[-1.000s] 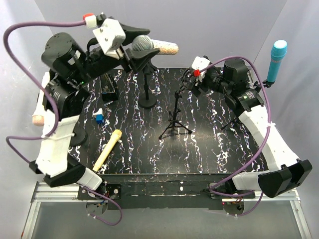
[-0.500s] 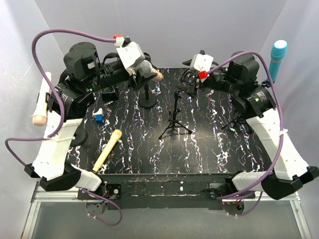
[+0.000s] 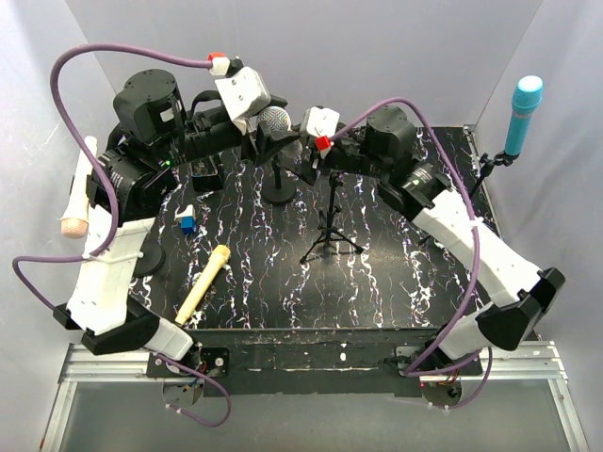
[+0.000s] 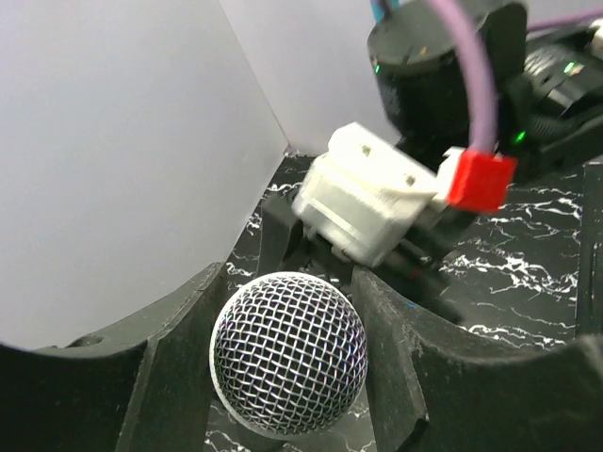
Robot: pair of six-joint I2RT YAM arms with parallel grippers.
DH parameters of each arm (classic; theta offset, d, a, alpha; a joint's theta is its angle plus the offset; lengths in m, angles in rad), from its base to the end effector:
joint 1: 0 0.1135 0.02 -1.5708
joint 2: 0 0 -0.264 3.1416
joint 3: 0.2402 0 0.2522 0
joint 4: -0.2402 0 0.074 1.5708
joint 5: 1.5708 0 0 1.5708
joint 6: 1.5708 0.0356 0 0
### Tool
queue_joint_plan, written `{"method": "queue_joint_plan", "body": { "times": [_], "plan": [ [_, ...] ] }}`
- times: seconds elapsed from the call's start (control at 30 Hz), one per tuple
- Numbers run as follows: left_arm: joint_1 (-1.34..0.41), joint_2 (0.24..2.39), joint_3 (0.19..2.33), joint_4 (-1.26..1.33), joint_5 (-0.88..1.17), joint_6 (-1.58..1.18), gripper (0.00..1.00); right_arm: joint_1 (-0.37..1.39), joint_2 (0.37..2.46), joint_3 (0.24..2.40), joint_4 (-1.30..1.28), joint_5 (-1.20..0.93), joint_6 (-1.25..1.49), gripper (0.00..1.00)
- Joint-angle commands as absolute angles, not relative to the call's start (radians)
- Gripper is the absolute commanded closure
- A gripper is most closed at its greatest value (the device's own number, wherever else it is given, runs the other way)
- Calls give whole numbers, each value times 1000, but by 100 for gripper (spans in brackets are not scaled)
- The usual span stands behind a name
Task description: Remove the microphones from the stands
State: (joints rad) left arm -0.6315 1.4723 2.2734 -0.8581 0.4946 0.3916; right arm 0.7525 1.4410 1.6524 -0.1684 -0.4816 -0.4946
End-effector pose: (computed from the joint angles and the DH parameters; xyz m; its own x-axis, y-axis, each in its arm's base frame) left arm 0.1729 -0.1474 0.5879 0.3018 0.1954 -0.9331 0.8514 0.3852 0.3561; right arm 0.2210 0.2295 0.4899 0.4755 -0.1311 -0.8699 -0.8156 0.3050 -0.4918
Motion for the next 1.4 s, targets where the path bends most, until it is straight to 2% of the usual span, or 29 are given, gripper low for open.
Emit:
{"method": "queue_joint_plan", "body": {
  "times": [0.0, 0.03, 0.07, 0.1, 0.13, 0.17, 0.2, 0.23, 0.27, 0.3, 0.4, 0.73, 0.77, 1.0, 1.03, 1.07, 1.13, 1.17, 1.2, 1.23, 1.27, 1.3, 1.33, 1.37],
  "plan": [
    [-630, 1488, 2355, -861, 531, 364, 100, 775, 1463, 1657, 51, -365, -414, 37],
    [-632, 1489, 2353, -850, 522, 362, 100, 775, 1466, 1661, 54, -356, -413, 54],
    [-630, 1489, 2350, -835, 508, 356, 100, 775, 1466, 1664, 51, -353, -410, 76],
    [-632, 1489, 2349, -818, 493, 350, 100, 775, 1465, 1667, 43, -350, -405, 93],
    [-632, 1489, 2352, -805, 482, 348, 100, 775, 1460, 1664, 41, -338, -388, 99],
    [-630, 1493, 2350, -795, 465, 347, 93, 775, 1456, 1661, 43, -333, -368, 99],
    [-632, 1490, 2342, -782, 447, 341, 67, 775, 1450, 1658, 41, -325, -354, 99],
    [-632, 1483, 2326, -764, 422, 330, 35, 773, 1444, 1657, 43, -319, -333, 99],
    [-632, 1474, 2306, -744, 398, 321, 16, 772, 1437, 1657, 41, -318, -309, 99],
    [-630, 1456, 2272, -727, 384, 321, 2, 770, 1433, 1661, 37, -316, -284, 99],
    [-632, 1431, 2221, -713, 359, 270, 2, 767, 1422, 1675, 23, -313, -238, 99],
    [-630, 1416, 2109, -606, 373, 167, 2, 755, 1407, 1680, 32, -367, -164, 99],
    [-632, 1413, 2100, -586, 389, 164, 5, 755, 1407, 1684, 26, -371, -166, 99],
    [-609, 1407, 2034, -508, 413, 114, 36, 756, 1402, 1707, 25, -393, -153, 99],
    [-603, 1408, 2037, -500, 411, 103, 44, 756, 1402, 1707, 25, -393, -149, 99],
    [-597, 1411, 2039, -496, 411, 95, 56, 756, 1401, 1709, 25, -391, -146, 99],
    [-584, 1417, 2043, -489, 410, 81, 75, 756, 1401, 1709, 25, -391, -144, 99],
    [-578, 1417, 2045, -489, 410, 77, 91, 756, 1397, 1707, 26, -391, -146, 99],
    [-575, 1416, 2040, -486, 405, 72, 100, 756, 1397, 1706, 26, -390, -147, 99],
    [-571, 1414, 2039, -480, 400, 69, 100, 756, 1397, 1706, 20, -382, -149, 97],
    [-569, 1413, 2036, -479, 400, 72, 100, 756, 1396, 1703, 17, -371, -149, 71],
    [-568, 1411, 2037, -482, 394, 83, 100, 756, 1391, 1700, 14, -353, -149, 35],
    [-566, 1410, 2040, -488, 390, 101, 100, 756, 1385, 1695, 2, -341, -146, 23],
    [-566, 1407, 2043, -500, 379, 121, 100, 756, 1378, 1695, -29, -339, -149, 20]
  ]
}}
